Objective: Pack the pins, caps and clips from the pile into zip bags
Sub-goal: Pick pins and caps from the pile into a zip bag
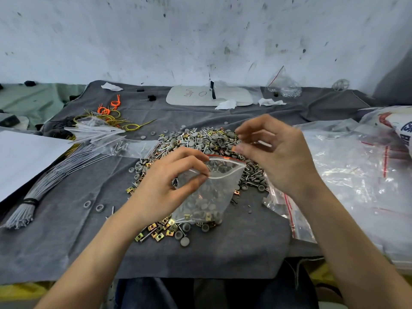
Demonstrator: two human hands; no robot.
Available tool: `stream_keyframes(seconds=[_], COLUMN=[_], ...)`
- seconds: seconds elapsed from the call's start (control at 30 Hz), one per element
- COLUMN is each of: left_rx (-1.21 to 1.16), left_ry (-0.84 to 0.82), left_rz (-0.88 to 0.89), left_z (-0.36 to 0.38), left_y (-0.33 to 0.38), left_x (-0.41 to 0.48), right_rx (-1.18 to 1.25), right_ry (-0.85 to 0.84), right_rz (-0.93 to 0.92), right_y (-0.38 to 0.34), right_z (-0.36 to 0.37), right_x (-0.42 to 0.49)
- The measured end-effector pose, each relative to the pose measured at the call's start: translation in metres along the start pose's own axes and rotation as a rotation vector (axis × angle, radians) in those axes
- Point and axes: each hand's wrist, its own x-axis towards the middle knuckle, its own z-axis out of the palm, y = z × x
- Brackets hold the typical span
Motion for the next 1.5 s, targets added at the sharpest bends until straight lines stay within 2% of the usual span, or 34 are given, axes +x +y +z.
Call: stream_keyframes(seconds=[0.13, 0.2, 0.3, 0.43, 0.47, 0.53, 0.6, 0.67, 0.8, 1.03, 1.2, 1.37, 1.5], left_rx=[0.025, 0.005, -0.022, -0.031, -0.038, -0.040, -0.035, -0.034, -0.029, -0.033, -0.030, -0.036, -0.033], left_ry=[-0.011, -0.016, -0.017, -0.016, -0.015, -0.009, -0.006, -0.005, -0.005, -0.006, -0.006, -0.010, -0.013], left_rz=[0.048, 0.040, 0.024, 0.004, -0.001, -0.005, -0.008, -0.006, -0.007, -0.006, 0.004, -0.006, -0.009], left_z=[0.002, 0.003, 0.004, 0.005, 0.005, 0.006, 0.007, 0.009, 0.010, 0.011, 0.010, 0.009, 0.009], left_y=[0.004, 0.004, 0.004, 0.002, 0.002, 0.002, 0.001, 0.000, -0.002, -0.003, -0.002, -0.002, 0.000], left_x=[0.002, 0.002, 0.000, -0.002, -0.002, -0.002, -0.002, -0.002, -0.001, -0.001, -0.003, -0.004, -0.004], right_rx=[-0.091, -0.114, -0.070, 0.044, 0.041, -0.121, -0.332, -0.454, -0.586, -0.716, -0.753, -0.770, -0.801], right_ry=[-0.134, -0.144, -0.086, 0.112, 0.153, 0.152, -0.003, -0.152, -0.164, -0.207, -0.210, -0.200, -0.186], right_rz=[-0.034, -0.029, 0.007, 0.012, 0.046, 0.204, 0.445, 0.567, 0.484, 0.423, 0.442, 0.585, 0.620], right_y=[-0.012, -0.007, 0.001, 0.015, 0.025, 0.053, 0.090, 0.124, 0.155, 0.156, 0.154, 0.150, 0.149], right_z=[0.017, 0.019, 0.016, 0.000, -0.004, -0.007, -0.001, 0.011, 0.027, 0.030, 0.032, 0.037, 0.043], right_x=[0.003, 0.003, 0.003, 0.006, 0.008, 0.009, 0.001, -0.016, -0.034, -0.030, -0.030, -0.025, -0.023])
